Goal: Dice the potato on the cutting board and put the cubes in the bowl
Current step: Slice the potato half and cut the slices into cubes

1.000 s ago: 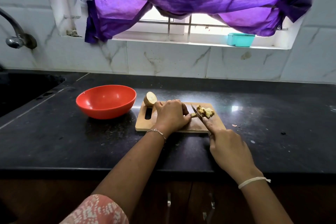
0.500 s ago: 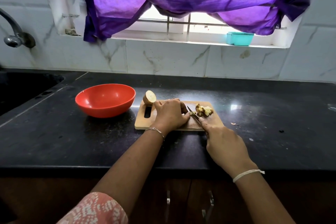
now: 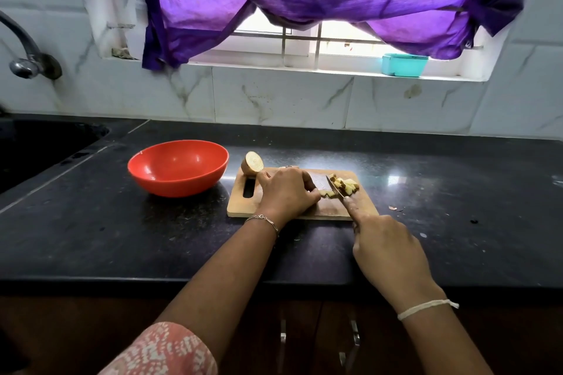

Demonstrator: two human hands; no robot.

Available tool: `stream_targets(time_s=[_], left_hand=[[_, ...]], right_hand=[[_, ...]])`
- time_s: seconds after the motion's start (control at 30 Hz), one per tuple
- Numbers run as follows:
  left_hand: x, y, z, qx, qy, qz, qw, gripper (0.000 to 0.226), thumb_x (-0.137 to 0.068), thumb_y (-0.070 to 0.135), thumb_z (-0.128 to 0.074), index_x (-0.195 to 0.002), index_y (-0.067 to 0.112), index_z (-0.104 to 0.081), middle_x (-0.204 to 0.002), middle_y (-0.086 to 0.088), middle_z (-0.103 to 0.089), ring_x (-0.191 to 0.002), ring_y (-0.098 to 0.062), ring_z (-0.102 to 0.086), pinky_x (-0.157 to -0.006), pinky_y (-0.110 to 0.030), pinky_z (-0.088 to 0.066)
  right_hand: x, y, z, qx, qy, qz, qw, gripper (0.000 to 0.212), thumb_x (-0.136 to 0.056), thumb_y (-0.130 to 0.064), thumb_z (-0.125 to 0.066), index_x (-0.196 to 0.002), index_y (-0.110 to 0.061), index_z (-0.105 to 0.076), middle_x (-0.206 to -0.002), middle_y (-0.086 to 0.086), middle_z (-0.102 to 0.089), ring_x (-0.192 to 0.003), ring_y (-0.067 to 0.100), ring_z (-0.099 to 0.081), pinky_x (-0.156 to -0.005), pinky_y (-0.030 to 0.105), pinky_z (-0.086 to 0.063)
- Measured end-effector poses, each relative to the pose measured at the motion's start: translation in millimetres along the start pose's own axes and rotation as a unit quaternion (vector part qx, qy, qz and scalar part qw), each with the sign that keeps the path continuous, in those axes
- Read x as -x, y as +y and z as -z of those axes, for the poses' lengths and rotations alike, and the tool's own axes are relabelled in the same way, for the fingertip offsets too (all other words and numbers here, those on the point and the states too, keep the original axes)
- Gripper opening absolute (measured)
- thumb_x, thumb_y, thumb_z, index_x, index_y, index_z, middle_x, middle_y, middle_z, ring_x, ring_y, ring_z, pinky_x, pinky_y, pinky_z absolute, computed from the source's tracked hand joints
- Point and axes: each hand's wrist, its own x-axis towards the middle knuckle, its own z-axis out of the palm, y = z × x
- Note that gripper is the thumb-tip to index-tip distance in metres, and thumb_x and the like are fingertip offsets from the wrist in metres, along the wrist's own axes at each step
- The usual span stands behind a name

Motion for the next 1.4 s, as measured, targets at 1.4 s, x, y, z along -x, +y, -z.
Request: stream_targets(time_s=[1.4], left_hand=[[-3, -7, 3, 0.072, 0.047, 0.052, 0.995, 0.027, -0.088, 0.009, -0.061, -0.092, 0.034, -0.072, -0.106, 0.011, -0.062, -0.108, -0.014, -0.053, -0.086, -0.037, -0.017]], right_hand=[[3, 14, 12, -0.014, -0.004, 0.029, 0.999, 0.051, -0.102, -0.03, -0.037, -0.146, -0.051, -0.02, -0.105, 0.005, -0.063, -0.094, 0.02, -0.062, -0.079, 0.033, -0.052]])
